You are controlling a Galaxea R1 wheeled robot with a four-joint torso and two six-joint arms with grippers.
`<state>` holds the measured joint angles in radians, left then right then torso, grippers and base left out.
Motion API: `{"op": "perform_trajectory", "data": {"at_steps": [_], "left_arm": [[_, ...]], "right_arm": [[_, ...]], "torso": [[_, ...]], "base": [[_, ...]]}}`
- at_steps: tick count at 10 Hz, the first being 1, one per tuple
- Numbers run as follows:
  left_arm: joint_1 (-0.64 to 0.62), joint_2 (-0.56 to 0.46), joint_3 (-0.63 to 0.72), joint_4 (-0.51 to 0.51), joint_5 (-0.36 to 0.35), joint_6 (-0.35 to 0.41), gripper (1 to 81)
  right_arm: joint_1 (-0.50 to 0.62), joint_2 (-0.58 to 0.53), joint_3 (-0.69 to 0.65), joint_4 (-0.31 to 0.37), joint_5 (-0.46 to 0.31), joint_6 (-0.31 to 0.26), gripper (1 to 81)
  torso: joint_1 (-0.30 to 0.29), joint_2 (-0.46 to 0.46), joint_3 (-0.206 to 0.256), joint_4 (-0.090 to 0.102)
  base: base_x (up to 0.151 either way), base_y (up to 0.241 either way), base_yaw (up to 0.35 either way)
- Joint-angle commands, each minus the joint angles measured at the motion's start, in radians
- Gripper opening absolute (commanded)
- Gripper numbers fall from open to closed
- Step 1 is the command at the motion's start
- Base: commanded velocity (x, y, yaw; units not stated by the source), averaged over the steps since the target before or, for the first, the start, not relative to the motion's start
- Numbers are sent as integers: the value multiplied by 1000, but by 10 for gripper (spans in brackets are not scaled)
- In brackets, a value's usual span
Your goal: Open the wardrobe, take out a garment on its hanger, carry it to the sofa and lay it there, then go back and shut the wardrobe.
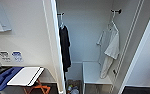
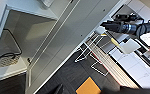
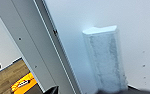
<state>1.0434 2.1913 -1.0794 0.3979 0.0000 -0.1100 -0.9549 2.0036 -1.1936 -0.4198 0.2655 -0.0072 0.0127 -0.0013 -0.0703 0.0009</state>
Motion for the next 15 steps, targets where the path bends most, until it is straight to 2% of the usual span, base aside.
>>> {"op": "perform_trajectory", "data": {"at_steps": [1,6,9,12,15], "left_arm": [[-61,-60,43,15,3,0,811],[-21,-80,16,16,-17,0,811],[2,-70,-16,15,-18,0,811],[40,-36,-91,9,-38,-4,811],[73,56,-240,1,-38,-14,811]], "right_arm": [[-135,2,180,-79,-355,79,811],[-224,-84,123,-88,-229,78,811],[-258,-101,82,-96,-220,79,811],[-287,-33,-3,-97,-220,81,811],[-319,137,-200,-82,-221,99,811]], "torso": [[0,0,0,0],[0,0,0,0],[-3,-1,0,0],[-7,-3,0,0],[-9,-4,1,0]], "base": [[0,0,0],[0,0,0],[0,0,0],[0,0,0],[0,0,0]]}}
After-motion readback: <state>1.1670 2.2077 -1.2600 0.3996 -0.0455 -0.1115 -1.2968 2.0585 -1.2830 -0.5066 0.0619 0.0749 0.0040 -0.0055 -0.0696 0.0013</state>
